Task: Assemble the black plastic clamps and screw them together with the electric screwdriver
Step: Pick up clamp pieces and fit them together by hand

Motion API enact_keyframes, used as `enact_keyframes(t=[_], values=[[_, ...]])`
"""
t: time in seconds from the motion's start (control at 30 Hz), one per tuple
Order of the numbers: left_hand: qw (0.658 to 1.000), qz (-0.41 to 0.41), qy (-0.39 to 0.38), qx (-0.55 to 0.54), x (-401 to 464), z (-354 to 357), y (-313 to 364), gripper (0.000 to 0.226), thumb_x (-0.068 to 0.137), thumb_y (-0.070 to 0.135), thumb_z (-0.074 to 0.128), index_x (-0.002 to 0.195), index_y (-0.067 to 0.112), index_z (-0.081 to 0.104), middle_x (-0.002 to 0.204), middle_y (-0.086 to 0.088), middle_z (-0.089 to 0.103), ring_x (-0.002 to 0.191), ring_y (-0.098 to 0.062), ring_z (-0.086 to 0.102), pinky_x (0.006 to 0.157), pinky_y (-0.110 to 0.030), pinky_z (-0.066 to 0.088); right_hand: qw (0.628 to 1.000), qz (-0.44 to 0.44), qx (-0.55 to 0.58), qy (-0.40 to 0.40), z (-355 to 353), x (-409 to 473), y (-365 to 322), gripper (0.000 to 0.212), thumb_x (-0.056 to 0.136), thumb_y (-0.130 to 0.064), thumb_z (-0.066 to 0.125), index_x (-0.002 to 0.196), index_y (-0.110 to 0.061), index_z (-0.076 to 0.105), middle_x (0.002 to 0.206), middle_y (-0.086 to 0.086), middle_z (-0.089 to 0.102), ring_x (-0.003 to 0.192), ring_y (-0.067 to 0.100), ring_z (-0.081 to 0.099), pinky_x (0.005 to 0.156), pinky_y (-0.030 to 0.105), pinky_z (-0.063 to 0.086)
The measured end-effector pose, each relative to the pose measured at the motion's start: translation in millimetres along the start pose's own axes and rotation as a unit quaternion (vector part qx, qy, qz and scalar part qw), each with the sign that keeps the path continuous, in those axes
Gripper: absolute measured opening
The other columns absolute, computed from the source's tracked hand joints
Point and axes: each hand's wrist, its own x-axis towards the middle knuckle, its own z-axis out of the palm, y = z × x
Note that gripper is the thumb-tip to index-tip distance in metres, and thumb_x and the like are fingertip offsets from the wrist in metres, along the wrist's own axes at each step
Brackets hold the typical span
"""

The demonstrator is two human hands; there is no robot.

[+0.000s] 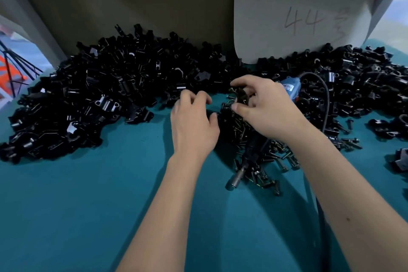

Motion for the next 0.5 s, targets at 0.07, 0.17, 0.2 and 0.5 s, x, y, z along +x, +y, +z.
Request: enact_keyframes(t=[0.07, 0.17, 0.2, 0.5], values=[[0.998, -0.030, 0.009, -0.059, 0, 0, 0, 0.030, 0.090, 0.019, 0.076, 0.114, 0.028, 0.059, 0.114, 0.006, 0.043, 0.087, -0.010, 0.055, 0.085, -0.035, 0.051, 1.000, 0.004, 0.018, 0.007, -4, -2, 1, 0.047, 0.093, -0.018, 0.076, 0.136, -0.027, 0.062, 0.102, -0.006, 0.067, 0.063, 0.005, 0.056, 0.076, 0.029, 0.056], [0.991, -0.071, 0.029, -0.108, 2, -1, -3, 0.033, 0.083, 0.019, 0.086, 0.107, 0.029, 0.066, 0.110, 0.009, 0.046, 0.084, 0.004, 0.050, 0.073, -0.008, 0.040, 0.999, -0.001, 0.033, 0.019, -11, -5, 3, 0.044, 0.091, -0.019, 0.080, 0.131, -0.028, 0.065, 0.100, -0.018, 0.064, 0.061, 0.008, 0.066, 0.082, 0.033, 0.061], [0.987, -0.086, 0.037, -0.127, 2, -1, -3, 0.036, 0.080, 0.020, 0.089, 0.107, 0.028, 0.068, 0.112, 0.008, 0.048, 0.086, 0.001, 0.052, 0.074, -0.006, 0.041, 0.999, 0.000, 0.036, 0.022, -14, -6, 5, 0.042, 0.090, -0.019, 0.081, 0.129, -0.029, 0.067, 0.101, -0.018, 0.064, 0.063, 0.007, 0.068, 0.083, 0.032, 0.061], [0.948, -0.085, 0.067, -0.300, -6, -3, 7, 0.040, 0.066, 0.018, 0.098, 0.099, 0.026, 0.078, 0.124, 0.013, 0.057, 0.104, 0.012, 0.058, 0.090, -0.007, 0.047, 0.997, -0.036, 0.046, 0.058, -32, -12, 27, 0.039, 0.088, -0.018, 0.082, 0.117, -0.042, 0.071, 0.091, -0.001, 0.073, 0.061, 0.023, 0.060, 0.067, 0.030, 0.056]])
